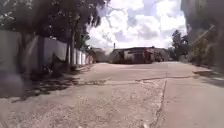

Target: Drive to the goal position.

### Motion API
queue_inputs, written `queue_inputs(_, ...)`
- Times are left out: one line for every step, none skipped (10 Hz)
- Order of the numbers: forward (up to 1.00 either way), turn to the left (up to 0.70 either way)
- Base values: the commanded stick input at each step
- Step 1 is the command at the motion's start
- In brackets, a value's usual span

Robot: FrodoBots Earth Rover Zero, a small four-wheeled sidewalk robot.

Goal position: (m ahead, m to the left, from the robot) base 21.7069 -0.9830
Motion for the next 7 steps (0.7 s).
queue_inputs(0.85, 0.0)
queue_inputs(0.85, 0.0)
queue_inputs(0.85, 0.0)
queue_inputs(0.85, 0.0)
queue_inputs(0.85, 0.0)
queue_inputs(0.85, 0.0)
queue_inputs(0.85, 0.0)
